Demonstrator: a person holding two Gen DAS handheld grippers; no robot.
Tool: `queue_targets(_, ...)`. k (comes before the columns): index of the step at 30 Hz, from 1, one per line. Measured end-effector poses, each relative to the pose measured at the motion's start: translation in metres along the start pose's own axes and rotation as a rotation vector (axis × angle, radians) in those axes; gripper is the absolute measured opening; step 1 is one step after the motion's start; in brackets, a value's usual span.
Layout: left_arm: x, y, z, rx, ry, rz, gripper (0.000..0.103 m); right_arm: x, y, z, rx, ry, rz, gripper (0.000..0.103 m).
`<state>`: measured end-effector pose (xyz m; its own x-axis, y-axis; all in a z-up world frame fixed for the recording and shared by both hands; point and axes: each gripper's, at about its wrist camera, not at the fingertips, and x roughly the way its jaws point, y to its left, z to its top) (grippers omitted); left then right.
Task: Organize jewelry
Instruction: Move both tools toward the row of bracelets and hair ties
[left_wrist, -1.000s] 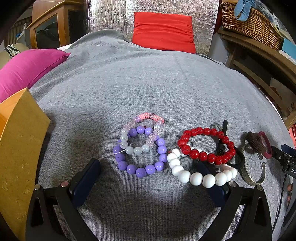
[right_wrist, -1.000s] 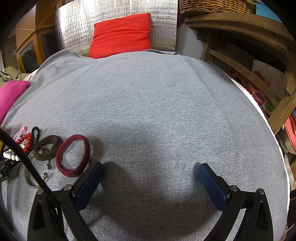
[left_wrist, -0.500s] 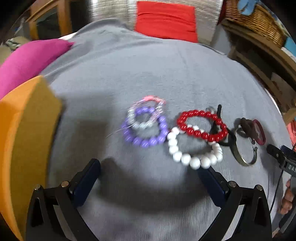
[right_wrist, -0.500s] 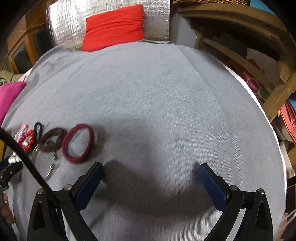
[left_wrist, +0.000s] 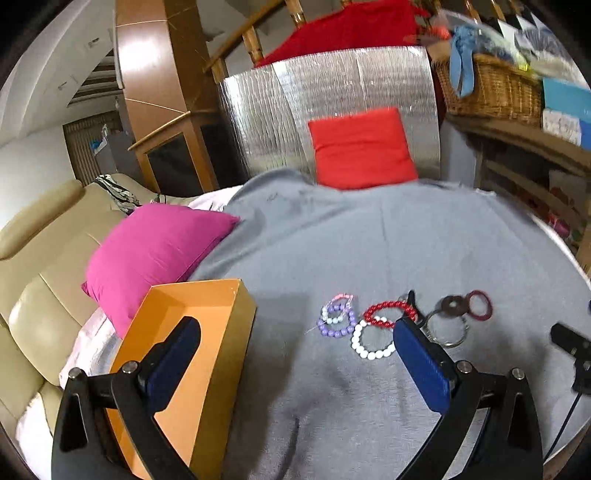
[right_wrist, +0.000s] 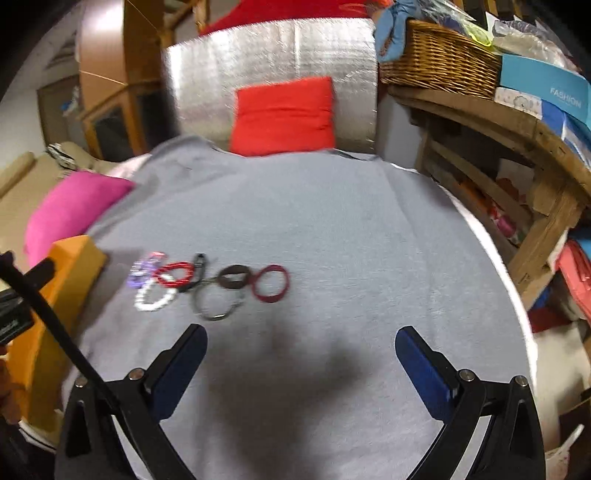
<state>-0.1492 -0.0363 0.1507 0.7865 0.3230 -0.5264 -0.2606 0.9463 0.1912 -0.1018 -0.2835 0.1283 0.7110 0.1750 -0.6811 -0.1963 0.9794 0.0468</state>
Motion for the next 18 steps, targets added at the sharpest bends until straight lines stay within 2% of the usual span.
queue_targets(3, 0.004, 0.005, 0.006, -0.035, 0.005, -0.021, 0.103, -0.004, 0.014, 0.0, -0.019, -0.022, 0.029, 0.103)
queue_targets(6, 0.005, 0.005, 0.005, -0.045, -0.014, 0.0, 0.103, 0.006, 0.026, -0.001, -0.048, -0.036, 0.028, 0.103)
queue_targets(10, 0.015, 0.006, 0.001, -0.056, 0.011, -0.005, 0.103, 0.02, 0.028, 0.004, -0.032, -0.014, 0.06, 0.103)
queue_targets(18, 0.029, 0.004, -0.004, -0.031, 0.043, -0.007, 0.103, 0.018, 0.039, 0.004, -0.049, -0.037, 0.083, 0.103)
